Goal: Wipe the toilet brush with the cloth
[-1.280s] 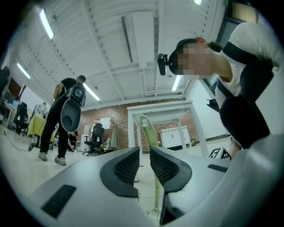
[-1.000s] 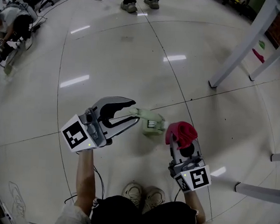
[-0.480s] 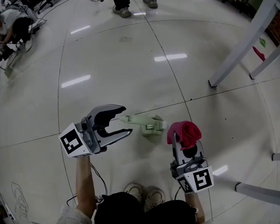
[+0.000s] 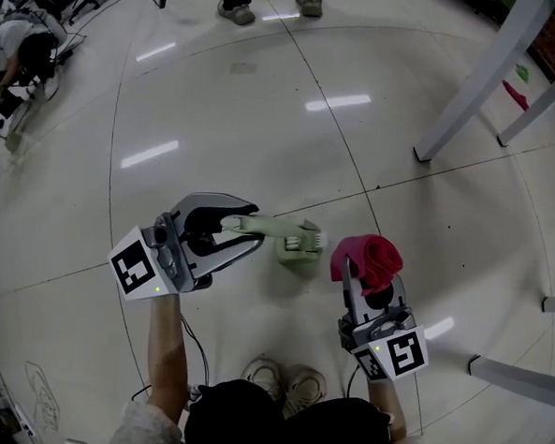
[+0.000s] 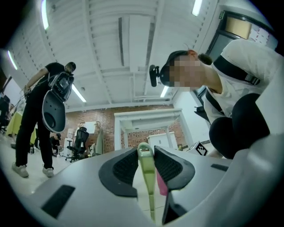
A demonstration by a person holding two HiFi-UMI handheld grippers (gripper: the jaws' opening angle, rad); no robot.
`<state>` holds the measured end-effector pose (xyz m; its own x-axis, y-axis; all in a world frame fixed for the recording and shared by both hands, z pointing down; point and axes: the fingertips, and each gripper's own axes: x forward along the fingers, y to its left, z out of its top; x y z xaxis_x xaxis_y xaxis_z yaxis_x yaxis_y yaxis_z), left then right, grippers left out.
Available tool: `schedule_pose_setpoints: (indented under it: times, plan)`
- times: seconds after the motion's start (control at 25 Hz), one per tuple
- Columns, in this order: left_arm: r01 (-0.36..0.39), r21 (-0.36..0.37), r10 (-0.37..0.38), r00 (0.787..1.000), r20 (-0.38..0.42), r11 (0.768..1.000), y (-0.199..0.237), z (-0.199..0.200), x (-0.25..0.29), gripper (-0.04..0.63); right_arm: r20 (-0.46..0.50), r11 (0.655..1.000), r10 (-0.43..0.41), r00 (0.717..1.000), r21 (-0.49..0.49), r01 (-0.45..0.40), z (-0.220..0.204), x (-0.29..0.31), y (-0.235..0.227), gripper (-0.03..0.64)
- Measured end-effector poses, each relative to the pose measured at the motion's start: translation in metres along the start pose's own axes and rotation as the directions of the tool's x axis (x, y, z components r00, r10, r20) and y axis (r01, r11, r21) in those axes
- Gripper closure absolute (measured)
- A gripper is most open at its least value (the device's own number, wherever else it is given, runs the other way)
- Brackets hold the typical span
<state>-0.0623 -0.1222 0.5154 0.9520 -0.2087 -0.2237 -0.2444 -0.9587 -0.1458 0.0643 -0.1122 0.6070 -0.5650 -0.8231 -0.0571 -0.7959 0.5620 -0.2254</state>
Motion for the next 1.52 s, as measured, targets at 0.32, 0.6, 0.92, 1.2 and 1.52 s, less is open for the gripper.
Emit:
schedule_pose_setpoints:
  times: [0.32,0.6,0.92,1.2,1.52]
  plan:
    - [0.03,-0.024,-0.029,0.998,0.05,0.999,0.013,0.005,0.024,0.485,0.012,1.0,0.008,1.0,0.018,-0.009,0.0,0.015,-0.021,0.586]
    - [0.023,-0.062,-0.019,0.998,0.064,0.998,0.056,0.077,0.063,0.488,-0.032,1.0,-0.011,0.999,0.004,0.011,0.087,0.054,-0.038,0.586]
    - [0.016,-0.058,-0.018,0.999,-0.032,0.998,0.094,0.368,0.144,0.488,0.02,0.981,0.166,0.986,-0.104,-0.163,0.431,0.098,0.074,0.586]
    - [-0.009,-0.007,0.008,0.997,-0.083,1.0,0.097,0.627,0.201,0.488,0.092,0.922,0.358,0.929,-0.189,-0.337,0.743,0.093,0.199,0.586]
    - [0.048,0.08,-0.048,0.999,-0.004,0.996,0.055,0.743,0.205,0.488,0.102,0.893,0.392,0.914,-0.282,-0.351,0.828,0.061,0.268,0.586]
